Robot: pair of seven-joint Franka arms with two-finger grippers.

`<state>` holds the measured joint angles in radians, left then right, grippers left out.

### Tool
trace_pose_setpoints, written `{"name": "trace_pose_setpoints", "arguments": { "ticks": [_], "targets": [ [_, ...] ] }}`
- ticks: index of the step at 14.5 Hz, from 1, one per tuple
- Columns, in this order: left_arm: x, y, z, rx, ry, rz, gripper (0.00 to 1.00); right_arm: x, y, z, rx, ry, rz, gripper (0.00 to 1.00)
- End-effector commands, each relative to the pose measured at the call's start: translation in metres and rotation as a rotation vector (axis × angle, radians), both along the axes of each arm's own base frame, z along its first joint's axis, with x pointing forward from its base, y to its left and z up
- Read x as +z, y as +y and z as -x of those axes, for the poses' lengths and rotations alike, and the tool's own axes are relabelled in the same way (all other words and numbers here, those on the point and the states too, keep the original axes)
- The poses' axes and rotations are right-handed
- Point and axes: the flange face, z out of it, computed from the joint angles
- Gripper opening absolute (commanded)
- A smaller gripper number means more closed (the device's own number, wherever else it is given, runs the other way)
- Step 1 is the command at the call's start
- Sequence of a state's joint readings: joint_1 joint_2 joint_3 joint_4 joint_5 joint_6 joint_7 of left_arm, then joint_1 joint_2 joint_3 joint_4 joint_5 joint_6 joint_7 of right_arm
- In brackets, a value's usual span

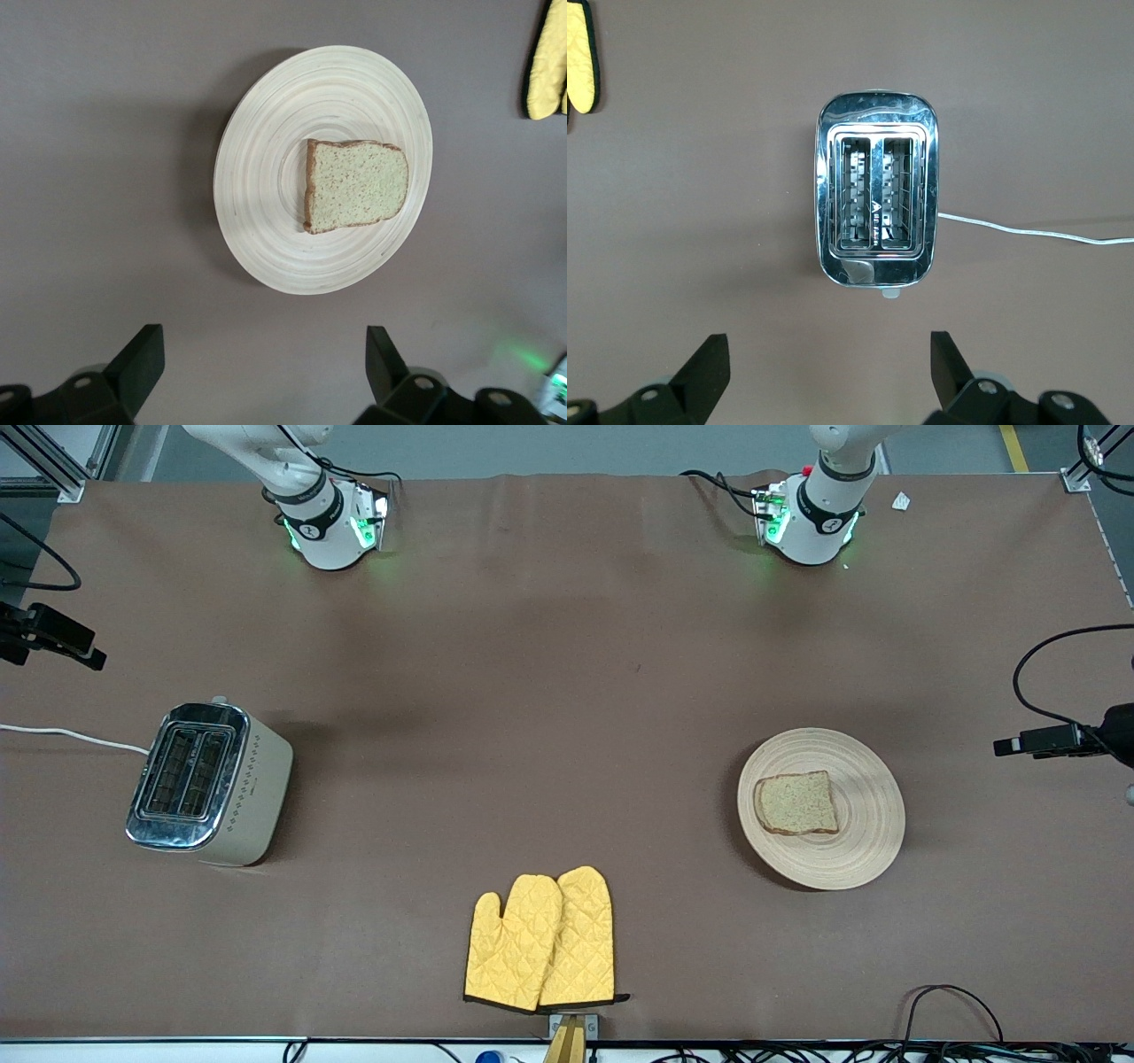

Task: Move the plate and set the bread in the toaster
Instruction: 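Move the left gripper down toward the rim of the wooden plate, then lower the left gripper and grip the rim of the wooden plate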

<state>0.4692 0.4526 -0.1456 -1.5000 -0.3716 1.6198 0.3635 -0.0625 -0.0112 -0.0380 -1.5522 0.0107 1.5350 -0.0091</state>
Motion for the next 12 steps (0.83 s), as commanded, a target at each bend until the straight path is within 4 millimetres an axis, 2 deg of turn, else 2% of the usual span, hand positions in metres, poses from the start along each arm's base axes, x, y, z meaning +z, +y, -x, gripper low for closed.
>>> {"name": "trace_pose_setpoints", "arguments": {
  "ticks": [1,3,5,7,10,12],
  "targets": [
    [-0.055,0.033,0.000,0.037,0.004,0.141,1.00,0.002,-0.005,0.005,-0.008,-0.004,-0.009,1.00],
    [-0.100,0.048,0.003,0.026,-0.012,0.227,0.97,0.002,-0.005,0.005,-0.008,-0.002,-0.009,1.00],
    [-0.130,0.056,0.003,0.033,-0.047,0.264,0.92,0.002,-0.005,0.005,-0.008,-0.004,-0.009,1.00],
    [-0.160,0.053,0.002,0.049,-0.057,0.322,0.85,0.002,-0.005,0.005,-0.008,-0.006,-0.009,1.00],
    [-0.195,0.048,0.004,0.067,-0.047,0.388,0.74,0.002,-0.005,0.005,-0.008,-0.004,-0.009,1.00],
    [-0.217,0.044,0.003,0.069,-0.082,0.420,0.72,0.002,-0.005,0.005,-0.008,-0.004,-0.009,1.00]
  ]
}}
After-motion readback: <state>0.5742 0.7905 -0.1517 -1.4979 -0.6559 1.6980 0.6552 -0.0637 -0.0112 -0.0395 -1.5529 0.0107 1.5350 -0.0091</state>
